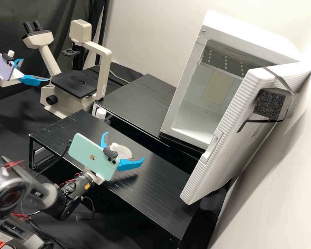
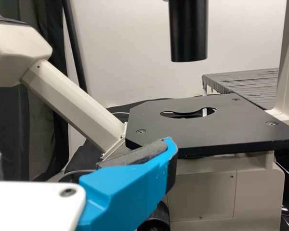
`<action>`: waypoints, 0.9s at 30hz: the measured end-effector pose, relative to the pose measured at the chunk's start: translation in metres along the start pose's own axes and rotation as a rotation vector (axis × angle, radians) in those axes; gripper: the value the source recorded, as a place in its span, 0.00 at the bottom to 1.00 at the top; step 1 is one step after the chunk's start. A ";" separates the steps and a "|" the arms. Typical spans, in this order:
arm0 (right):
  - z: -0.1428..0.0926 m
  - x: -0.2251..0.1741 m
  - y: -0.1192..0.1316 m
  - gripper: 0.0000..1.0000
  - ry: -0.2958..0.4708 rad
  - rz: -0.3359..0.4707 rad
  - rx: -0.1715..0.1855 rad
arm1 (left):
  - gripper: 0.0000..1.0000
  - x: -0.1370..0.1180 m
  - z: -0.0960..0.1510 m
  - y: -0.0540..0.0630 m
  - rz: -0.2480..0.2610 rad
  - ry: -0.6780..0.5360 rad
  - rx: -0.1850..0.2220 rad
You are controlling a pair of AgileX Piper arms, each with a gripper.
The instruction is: Return the petri dish to the incubator.
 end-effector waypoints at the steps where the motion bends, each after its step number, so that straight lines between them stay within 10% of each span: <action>1: 0.001 -0.001 0.002 1.00 -0.008 -0.005 0.002 | 1.00 0.000 0.000 0.000 0.000 0.000 0.000; 27: 0.023 -0.009 -0.003 1.00 -0.004 -0.244 -0.013 | 1.00 0.000 0.000 0.000 0.000 0.000 0.000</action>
